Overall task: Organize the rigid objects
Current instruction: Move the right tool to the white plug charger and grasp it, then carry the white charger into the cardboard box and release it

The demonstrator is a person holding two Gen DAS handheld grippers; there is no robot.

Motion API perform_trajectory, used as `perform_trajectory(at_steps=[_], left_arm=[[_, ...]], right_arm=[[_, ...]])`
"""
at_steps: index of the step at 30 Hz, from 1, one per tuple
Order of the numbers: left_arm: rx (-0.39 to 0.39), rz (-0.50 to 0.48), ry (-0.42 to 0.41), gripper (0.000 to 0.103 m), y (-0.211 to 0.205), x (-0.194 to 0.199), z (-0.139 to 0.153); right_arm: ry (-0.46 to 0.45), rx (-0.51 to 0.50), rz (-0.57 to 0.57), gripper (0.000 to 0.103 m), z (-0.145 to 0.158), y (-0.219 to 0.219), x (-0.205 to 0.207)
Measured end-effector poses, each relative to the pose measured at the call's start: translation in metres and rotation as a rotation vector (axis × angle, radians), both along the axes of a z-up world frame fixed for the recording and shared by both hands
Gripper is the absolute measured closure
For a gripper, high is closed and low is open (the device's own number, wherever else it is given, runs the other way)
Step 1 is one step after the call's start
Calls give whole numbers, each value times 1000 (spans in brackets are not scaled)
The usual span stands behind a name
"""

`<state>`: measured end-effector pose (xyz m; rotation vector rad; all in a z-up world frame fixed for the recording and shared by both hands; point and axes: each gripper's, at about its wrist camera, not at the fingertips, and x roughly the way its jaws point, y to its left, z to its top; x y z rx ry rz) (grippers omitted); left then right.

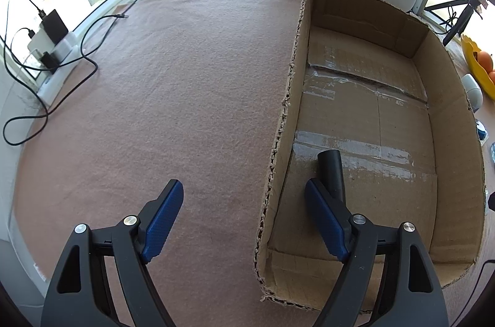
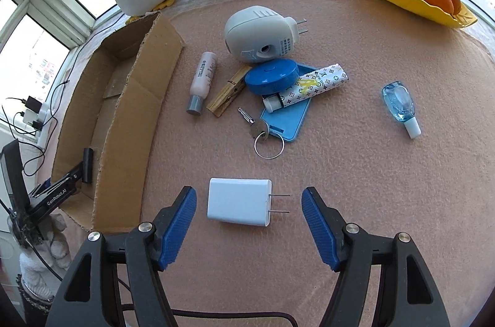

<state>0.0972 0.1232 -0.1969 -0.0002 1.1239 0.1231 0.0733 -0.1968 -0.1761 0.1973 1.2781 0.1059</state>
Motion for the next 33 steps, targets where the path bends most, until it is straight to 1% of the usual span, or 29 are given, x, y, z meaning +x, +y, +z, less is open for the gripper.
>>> perform_trajectory(at_steps=[6, 17, 25, 28, 33], left_arm=[[-2, 2, 0, 21, 0, 0, 0], [-6, 4, 0, 20, 1, 0, 0], [-7, 4, 0, 20, 1, 1, 0], [-7, 4, 0, 20, 1, 1, 0], [-7, 4, 0, 20, 1, 1, 0]], right_arm=[[12, -68, 37, 36, -7, 14, 4], [27, -150, 79, 36, -15, 28, 11], [51, -160, 95, 37, -21, 30, 13], [54, -160, 91, 41, -23, 28, 14], [58, -154, 95, 41, -25, 26, 15]])
